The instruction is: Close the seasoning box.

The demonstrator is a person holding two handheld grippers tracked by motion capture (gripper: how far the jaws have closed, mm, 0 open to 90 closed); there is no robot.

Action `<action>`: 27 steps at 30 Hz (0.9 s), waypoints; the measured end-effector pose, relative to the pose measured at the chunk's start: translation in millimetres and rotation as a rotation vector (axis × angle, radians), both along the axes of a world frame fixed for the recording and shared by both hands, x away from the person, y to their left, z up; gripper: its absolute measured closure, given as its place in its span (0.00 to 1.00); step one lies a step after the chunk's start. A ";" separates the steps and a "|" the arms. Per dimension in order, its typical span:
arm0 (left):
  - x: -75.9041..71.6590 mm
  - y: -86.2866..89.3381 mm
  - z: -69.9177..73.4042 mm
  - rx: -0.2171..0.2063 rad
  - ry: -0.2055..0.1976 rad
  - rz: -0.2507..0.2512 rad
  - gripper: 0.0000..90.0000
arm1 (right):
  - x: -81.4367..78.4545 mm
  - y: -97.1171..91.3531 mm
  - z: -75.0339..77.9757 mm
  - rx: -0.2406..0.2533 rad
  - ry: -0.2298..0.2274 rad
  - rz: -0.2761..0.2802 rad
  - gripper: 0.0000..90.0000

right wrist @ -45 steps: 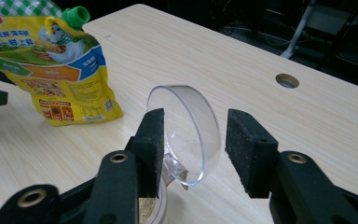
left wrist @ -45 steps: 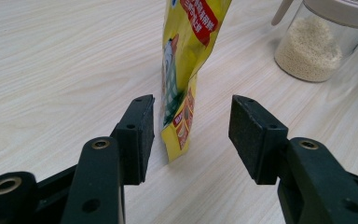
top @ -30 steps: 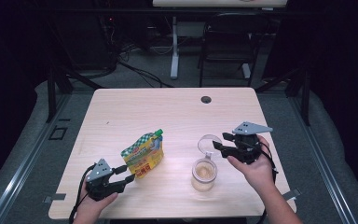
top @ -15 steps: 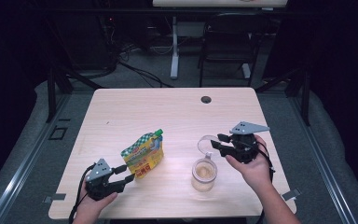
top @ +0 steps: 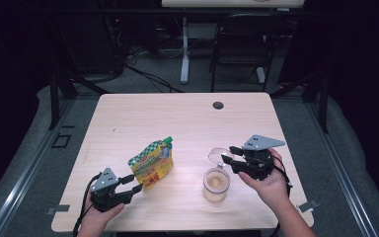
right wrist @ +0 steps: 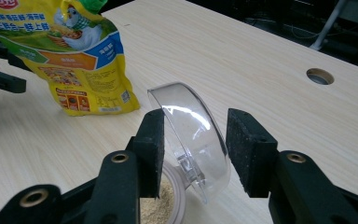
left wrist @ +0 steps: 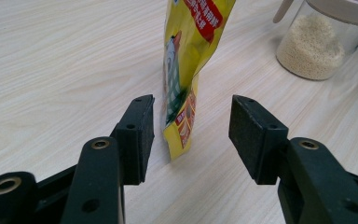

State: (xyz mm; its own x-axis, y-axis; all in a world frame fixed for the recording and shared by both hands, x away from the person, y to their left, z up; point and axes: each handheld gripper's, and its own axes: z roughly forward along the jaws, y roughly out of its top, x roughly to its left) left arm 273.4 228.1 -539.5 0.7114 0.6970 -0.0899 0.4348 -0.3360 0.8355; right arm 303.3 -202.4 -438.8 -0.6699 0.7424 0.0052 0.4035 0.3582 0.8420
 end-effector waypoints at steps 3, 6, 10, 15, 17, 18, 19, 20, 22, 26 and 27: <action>-0.1 0.1 0.0 -0.001 0.000 0.001 0.56 | -3.8 0.0 -2.5 0.011 0.000 0.008 0.62; 0.1 -0.1 -0.2 0.000 0.000 0.001 0.56 | -8.1 1.0 -4.5 0.009 -0.007 0.009 0.61; 0.1 -0.9 -0.6 0.000 -0.001 0.001 0.56 | -14.4 3.2 -8.3 0.003 -0.021 0.015 0.59; -0.3 -1.1 -0.6 -0.003 0.001 0.005 0.56 | -22.5 6.4 -13.0 -0.021 -0.054 0.019 0.58; -0.4 -1.0 -0.5 -0.002 0.000 0.004 0.56 | -25.6 7.8 -14.5 -0.031 -0.067 0.019 0.57; -0.5 -1.0 -0.4 -0.002 -0.001 0.004 0.56 | -27.5 8.6 -15.5 -0.036 -0.074 0.018 0.57; -0.5 -1.0 -0.4 -0.002 -0.001 0.004 0.56 | -29.0 9.1 -16.3 -0.042 -0.080 0.020 0.57; -0.5 -1.0 -0.4 -0.001 -0.001 0.004 0.56 | -30.2 9.5 -16.8 -0.050 -0.084 0.020 0.57; -0.5 -1.1 -0.5 -0.001 -0.001 0.004 0.56 | -33.1 11.2 -18.5 -0.057 -0.094 0.020 0.56; -0.7 -1.3 -0.5 0.000 -0.001 0.003 0.56 | -39.3 13.6 -21.9 -0.072 -0.108 0.017 0.53; -0.7 -1.5 -0.7 -0.001 -0.001 0.002 0.56 | -41.1 14.3 -23.3 -0.076 -0.114 0.016 0.52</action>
State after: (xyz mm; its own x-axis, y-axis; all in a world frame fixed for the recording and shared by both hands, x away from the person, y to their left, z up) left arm 272.7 226.7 -540.2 0.7100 0.6984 -0.0900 0.4348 -0.3342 0.8362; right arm 262.2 -188.2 -462.2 -0.6749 0.7269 -0.1272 0.3004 0.4281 0.8523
